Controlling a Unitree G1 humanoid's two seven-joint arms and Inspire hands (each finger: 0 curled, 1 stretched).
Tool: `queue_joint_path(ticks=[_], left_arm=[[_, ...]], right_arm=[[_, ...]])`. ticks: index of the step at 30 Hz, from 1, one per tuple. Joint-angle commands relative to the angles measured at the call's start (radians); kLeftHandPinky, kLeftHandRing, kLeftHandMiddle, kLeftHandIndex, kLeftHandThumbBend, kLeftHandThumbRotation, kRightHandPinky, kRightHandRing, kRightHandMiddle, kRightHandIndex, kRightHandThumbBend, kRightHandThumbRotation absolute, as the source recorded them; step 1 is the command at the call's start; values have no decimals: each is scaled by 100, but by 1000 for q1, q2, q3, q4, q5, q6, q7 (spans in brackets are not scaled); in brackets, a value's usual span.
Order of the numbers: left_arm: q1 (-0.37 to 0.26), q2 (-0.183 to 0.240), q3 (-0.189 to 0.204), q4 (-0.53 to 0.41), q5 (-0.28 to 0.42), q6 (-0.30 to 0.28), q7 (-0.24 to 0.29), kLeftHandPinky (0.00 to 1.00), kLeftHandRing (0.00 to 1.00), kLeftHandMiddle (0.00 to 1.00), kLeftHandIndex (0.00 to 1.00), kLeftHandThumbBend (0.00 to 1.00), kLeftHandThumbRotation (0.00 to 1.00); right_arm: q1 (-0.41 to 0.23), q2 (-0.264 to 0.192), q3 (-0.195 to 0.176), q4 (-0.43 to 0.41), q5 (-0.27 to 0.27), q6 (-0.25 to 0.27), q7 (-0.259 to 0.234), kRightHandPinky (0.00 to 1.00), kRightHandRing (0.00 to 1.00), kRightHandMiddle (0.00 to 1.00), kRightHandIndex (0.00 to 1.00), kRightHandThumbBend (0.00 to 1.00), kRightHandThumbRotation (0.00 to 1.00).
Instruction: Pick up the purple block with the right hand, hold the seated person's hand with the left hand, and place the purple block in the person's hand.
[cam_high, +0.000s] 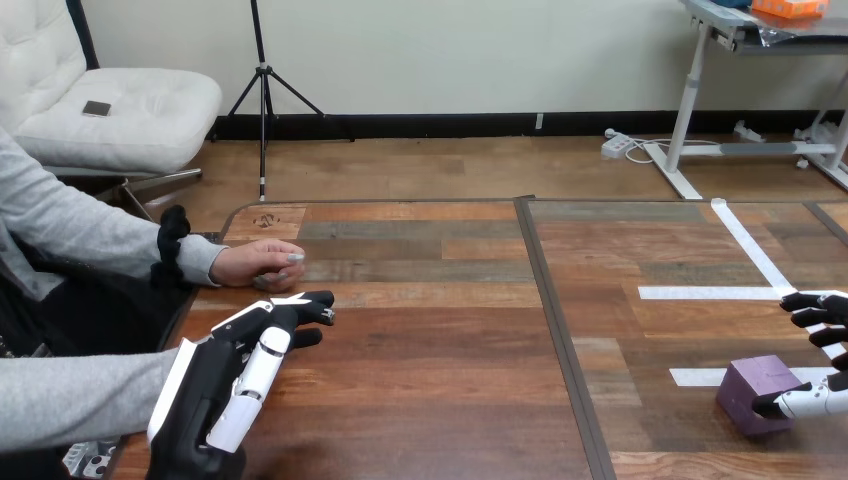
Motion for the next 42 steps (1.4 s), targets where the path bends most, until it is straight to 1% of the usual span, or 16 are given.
queue_joint_path(ticks=[1,5,10,12,18,26,30,35,38,42], left_arm=[[-68,6,8,-15,-7,-31,-6,75,80,76,57,34,79],[-67,4,8,-17,-4,-29,-3,76,80,76,57,35,79],[-65,4,8,-21,-4,-27,-2,76,80,76,57,36,79],[-64,4,8,-21,-4,-26,-2,76,80,76,57,36,79],[-62,5,7,-28,-7,-17,-3,76,80,76,57,37,79],[-64,3,8,-26,-12,-19,-5,77,81,76,56,35,79],[-61,4,7,-35,-12,-9,-4,77,80,76,56,36,78],[-62,4,8,-33,-13,-12,-5,77,80,76,56,36,78],[-64,4,8,-26,-14,-18,-8,77,80,76,56,37,78],[-63,5,8,-26,-10,-20,-7,77,80,76,56,39,78]], right_arm=[[-38,-27,0,-51,-5,5,-5,76,84,86,85,100,0],[-41,-23,7,-42,-11,-2,-11,76,84,86,85,100,0],[-49,-18,21,0,-25,-52,-35,74,83,85,84,100,0],[-50,-18,23,8,-26,-62,-39,73,82,85,84,100,0],[-51,-13,27,16,-24,-65,-33,73,82,84,83,100,0],[-52,6,35,36,-21,-93,-52,74,82,84,83,100,0],[-57,11,41,52,-16,-99,-57,75,82,84,82,100,0],[-70,12,63,73,-29,-92,-62,75,82,84,82,100,0],[-73,17,67,83,-19,-100,-62,75,82,84,82,100,0],[-84,22,82,114,-21,-124,-74,75,82,84,82,100,0]])
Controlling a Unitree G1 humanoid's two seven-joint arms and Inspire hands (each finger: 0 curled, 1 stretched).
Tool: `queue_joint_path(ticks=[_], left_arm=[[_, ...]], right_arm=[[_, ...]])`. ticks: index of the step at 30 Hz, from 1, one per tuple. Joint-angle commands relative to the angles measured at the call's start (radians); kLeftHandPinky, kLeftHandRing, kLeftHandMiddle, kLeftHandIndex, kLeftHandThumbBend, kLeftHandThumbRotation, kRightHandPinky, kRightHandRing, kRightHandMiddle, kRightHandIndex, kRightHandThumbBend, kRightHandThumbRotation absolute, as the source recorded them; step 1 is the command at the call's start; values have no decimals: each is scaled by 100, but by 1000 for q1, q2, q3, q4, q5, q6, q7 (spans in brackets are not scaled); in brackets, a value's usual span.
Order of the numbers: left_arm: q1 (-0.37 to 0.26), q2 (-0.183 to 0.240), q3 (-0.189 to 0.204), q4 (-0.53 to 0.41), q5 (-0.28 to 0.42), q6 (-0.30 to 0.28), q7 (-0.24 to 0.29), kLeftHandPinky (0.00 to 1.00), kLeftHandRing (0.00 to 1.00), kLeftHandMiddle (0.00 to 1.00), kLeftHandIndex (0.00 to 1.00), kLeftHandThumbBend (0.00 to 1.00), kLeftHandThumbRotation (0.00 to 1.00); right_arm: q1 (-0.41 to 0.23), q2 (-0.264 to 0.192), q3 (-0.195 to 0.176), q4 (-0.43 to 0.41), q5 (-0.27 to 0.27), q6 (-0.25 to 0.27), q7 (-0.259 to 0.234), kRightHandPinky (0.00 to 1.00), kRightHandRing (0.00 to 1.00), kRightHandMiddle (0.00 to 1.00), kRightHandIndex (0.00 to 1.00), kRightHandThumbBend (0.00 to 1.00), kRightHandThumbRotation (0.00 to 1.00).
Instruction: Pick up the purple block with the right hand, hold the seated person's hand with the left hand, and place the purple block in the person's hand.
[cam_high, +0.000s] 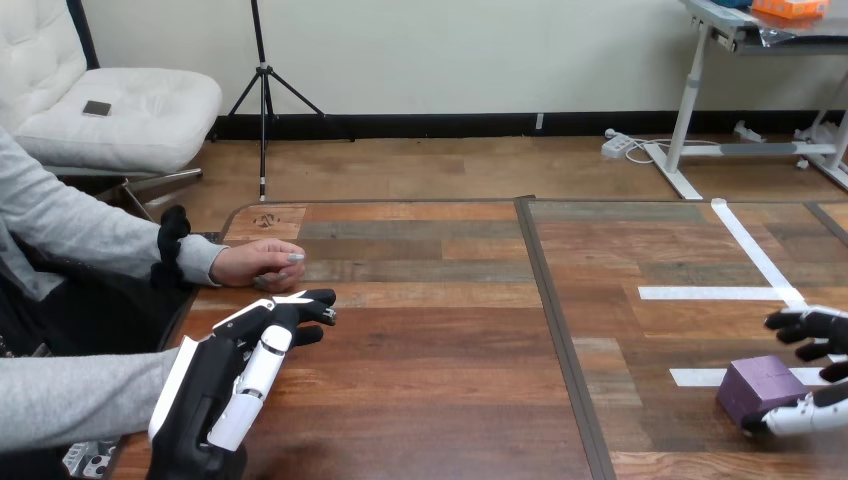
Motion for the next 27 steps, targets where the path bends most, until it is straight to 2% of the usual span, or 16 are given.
queue_joint_path(ticks=[1,8,18,27], left_arm=[[-59,5,8,-27,-7,-20,-1,77,80,76,56,40,78],[-56,8,6,-36,4,-15,4,77,80,76,56,40,78],[-58,7,7,-34,-3,-21,-1,77,80,76,56,38,78],[-58,8,11,-33,-10,-20,-3,77,80,76,56,38,78]], right_arm=[[-81,19,23,31,0,-43,-33,75,81,83,82,100,0],[-92,26,52,70,-10,-85,-61,73,80,82,82,100,0],[-125,41,90,130,-16,-101,-85,72,79,81,81,100,0],[-142,50,106,157,-28,-109,-106,70,76,79,80,100,0]])
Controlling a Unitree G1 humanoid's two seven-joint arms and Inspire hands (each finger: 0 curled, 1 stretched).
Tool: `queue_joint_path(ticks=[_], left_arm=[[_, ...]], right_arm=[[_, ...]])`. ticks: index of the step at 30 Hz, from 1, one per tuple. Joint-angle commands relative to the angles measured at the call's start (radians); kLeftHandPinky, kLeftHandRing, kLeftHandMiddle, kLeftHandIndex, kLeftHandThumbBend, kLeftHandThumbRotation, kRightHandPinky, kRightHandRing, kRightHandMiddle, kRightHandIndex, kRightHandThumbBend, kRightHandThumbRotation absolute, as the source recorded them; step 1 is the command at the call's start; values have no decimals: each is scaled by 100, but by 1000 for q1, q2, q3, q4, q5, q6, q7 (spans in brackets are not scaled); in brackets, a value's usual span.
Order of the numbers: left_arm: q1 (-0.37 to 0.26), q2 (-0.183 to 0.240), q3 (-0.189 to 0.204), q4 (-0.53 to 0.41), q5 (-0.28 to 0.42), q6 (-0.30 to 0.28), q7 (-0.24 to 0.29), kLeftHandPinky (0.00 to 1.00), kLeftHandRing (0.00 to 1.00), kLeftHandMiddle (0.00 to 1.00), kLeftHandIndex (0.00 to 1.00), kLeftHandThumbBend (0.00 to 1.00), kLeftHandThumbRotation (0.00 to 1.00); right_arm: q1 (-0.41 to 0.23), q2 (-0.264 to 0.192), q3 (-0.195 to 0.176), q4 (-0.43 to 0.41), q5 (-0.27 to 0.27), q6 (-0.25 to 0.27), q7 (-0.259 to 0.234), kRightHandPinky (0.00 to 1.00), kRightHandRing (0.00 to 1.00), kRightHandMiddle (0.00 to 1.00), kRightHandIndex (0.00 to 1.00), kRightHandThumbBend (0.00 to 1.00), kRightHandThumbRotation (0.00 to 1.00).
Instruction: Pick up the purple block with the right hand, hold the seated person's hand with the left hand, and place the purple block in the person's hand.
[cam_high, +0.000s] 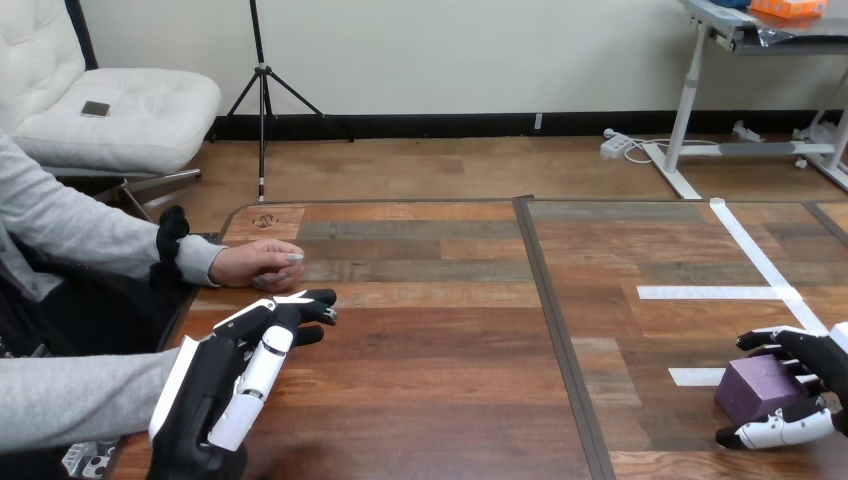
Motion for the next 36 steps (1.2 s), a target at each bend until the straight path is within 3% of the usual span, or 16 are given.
queue_joint_path(ticks=[1,9,17,32,36], left_arm=[[-57,8,11,-34,-11,-18,-2,77,80,76,56,38,78],[-65,6,14,-17,-23,-32,-12,79,81,77,56,38,77],[-65,5,14,-20,-18,-33,-12,80,81,76,57,44,76],[-72,4,14,-1,-21,-56,-19,79,79,75,56,48,76],[-72,6,14,-3,-29,-48,-24,79,79,75,56,48,76]], right_arm=[[-83,14,20,11,-8,-27,-23,70,76,78,79,100,0],[-94,19,29,36,-13,-40,-57,67,71,73,75,100,0],[-109,19,33,72,-4,-55,-64,62,66,68,70,100,0],[-141,26,40,168,-9,-120,-115,49,53,56,57,96,0],[-147,21,46,196,-20,-166,-143,47,50,53,54,92,0]])
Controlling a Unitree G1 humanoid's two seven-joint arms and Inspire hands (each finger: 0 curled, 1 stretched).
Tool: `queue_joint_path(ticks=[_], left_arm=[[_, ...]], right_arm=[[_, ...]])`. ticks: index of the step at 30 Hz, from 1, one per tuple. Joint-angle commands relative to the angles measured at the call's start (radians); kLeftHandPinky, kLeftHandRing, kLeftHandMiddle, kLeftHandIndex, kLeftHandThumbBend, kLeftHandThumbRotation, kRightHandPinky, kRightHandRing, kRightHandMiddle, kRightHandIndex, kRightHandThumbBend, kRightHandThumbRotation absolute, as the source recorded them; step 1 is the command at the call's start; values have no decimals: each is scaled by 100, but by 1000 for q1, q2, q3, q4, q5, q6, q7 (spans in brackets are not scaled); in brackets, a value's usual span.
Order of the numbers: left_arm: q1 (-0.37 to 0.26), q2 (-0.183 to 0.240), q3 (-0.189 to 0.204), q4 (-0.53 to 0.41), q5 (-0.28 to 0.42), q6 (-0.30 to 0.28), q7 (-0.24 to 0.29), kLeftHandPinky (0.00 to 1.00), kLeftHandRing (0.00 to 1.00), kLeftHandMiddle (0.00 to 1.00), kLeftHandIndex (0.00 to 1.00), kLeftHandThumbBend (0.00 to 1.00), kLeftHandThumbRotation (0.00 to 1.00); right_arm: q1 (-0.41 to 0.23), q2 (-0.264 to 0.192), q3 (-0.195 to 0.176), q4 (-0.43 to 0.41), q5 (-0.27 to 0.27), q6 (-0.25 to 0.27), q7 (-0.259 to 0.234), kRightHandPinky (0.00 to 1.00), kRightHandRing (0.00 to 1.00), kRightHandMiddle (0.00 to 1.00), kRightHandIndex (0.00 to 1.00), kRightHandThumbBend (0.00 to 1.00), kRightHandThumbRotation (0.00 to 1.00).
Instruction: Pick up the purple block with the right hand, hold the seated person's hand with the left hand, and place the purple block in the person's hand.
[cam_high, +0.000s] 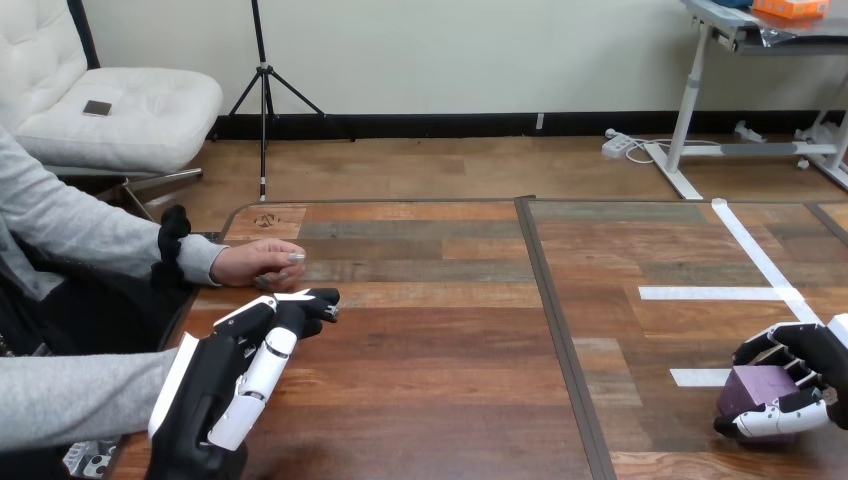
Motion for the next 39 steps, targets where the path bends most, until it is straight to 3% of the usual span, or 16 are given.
queue_joint_path(ticks=[1,8,15,32,39], left_arm=[[-67,6,12,-10,-23,-16,-8,79,80,75,56,48,76],[-68,9,13,-15,-26,-4,-8,80,81,77,56,48,76],[-68,8,14,-18,-26,-2,-4,81,82,77,56,48,76],[-71,7,12,-15,-29,-3,-4,81,81,76,56,51,76],[-69,11,11,-20,-29,4,-6,81,82,77,56,49,75]], right_arm=[[-75,13,15,34,-14,-64,-51,46,49,52,52,91,0],[-82,12,13,58,-14,-101,-76,39,42,46,47,88,0],[-83,14,13,46,-15,-85,-96,33,38,43,45,87,0],[-86,9,13,46,-12,-129,-130,30,35,41,45,88,0],[-85,15,0,51,3,-183,-159,33,37,42,44,89,0]])
